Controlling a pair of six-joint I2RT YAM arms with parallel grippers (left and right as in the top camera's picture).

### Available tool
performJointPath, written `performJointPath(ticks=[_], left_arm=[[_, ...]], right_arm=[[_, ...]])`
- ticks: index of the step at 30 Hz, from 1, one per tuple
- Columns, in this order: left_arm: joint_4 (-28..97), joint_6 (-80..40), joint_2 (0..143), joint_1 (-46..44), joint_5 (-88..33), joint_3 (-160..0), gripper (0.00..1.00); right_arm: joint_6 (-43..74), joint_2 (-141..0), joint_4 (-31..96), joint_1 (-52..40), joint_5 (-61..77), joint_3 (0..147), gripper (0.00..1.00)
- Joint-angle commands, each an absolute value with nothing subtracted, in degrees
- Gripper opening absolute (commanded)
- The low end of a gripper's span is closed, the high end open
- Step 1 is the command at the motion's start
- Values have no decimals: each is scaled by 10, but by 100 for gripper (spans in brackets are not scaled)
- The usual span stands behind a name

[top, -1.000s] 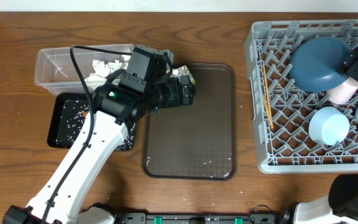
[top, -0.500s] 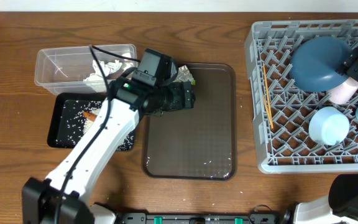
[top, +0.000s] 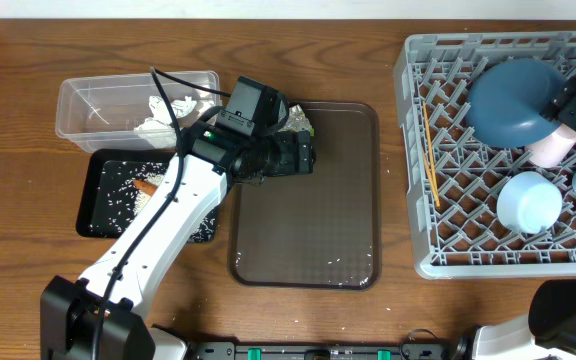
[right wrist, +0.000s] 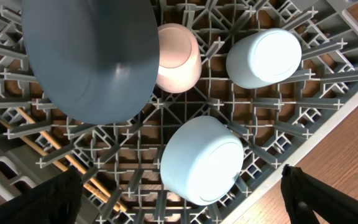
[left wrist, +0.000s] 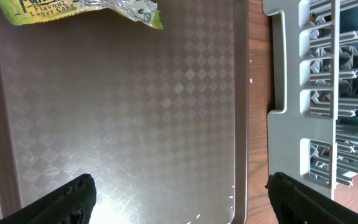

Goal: Sort waste into correct bins and load items into the dishwasher rack
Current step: 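Grasp the Pandan wrapper with the left gripper and lift it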

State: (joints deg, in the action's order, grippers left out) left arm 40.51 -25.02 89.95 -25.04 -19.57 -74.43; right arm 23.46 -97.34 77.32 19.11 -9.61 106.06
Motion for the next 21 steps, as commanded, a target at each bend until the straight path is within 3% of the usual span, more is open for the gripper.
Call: performJointPath(ticks=[1,21], left_arm=[[406,-236,904,-251,-199,-742,91],[396,-236,906,-252,-159,-729,90]], right_arm=[[237,-978,774,195,-96,1060,99],[237,-978,774,195,-96,1060,99]])
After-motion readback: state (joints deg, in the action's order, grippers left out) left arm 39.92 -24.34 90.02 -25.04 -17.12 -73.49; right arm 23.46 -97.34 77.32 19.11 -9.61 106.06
